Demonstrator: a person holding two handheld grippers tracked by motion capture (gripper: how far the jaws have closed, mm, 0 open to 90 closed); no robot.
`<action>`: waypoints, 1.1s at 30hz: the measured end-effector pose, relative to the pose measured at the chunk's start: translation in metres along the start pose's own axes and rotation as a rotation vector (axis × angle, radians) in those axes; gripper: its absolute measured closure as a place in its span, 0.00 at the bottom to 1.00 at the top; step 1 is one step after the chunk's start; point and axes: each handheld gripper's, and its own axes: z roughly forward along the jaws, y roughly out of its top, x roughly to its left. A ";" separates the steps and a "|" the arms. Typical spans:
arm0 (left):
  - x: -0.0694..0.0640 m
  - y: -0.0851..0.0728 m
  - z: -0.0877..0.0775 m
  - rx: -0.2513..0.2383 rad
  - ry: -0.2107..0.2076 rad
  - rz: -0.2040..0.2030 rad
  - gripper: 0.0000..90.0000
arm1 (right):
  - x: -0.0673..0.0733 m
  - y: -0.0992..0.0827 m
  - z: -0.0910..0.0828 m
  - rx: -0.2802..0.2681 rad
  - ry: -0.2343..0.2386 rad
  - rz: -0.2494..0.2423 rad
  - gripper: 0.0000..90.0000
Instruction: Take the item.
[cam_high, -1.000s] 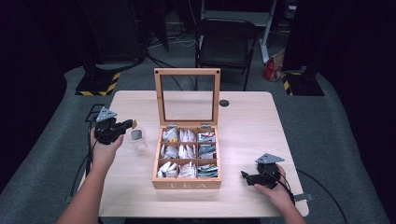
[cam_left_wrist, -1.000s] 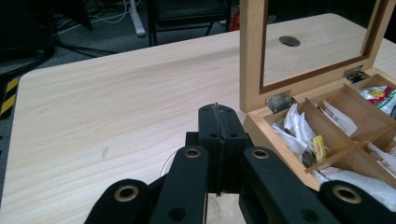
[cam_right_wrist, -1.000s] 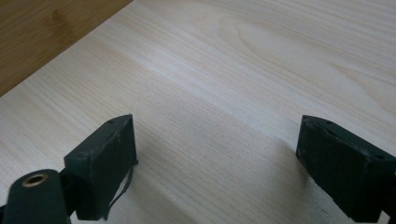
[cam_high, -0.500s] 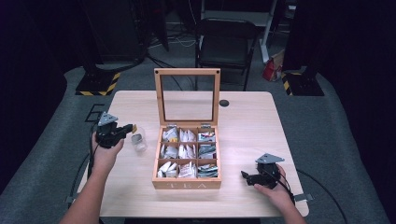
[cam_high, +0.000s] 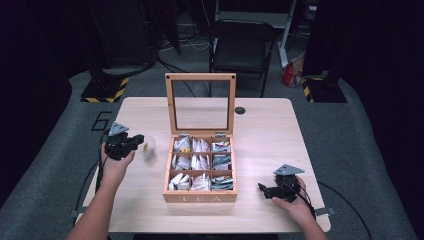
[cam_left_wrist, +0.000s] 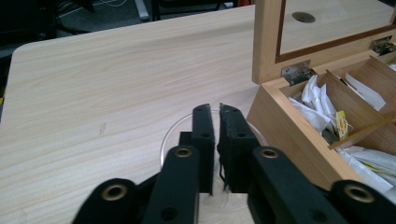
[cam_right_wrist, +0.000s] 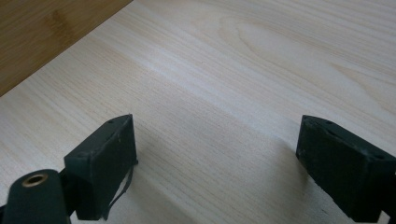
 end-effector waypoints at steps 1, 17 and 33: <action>0.000 0.000 0.000 -0.001 0.003 0.002 0.94 | 0.000 0.000 0.000 0.000 0.000 0.000 0.13; 0.000 0.001 -0.012 -0.046 -0.014 -0.021 0.71 | 0.000 0.000 0.000 0.001 0.001 -0.001 0.13; 0.000 0.007 -0.025 -0.041 -0.007 -0.045 0.54 | 0.000 0.000 0.000 0.001 0.017 0.006 0.13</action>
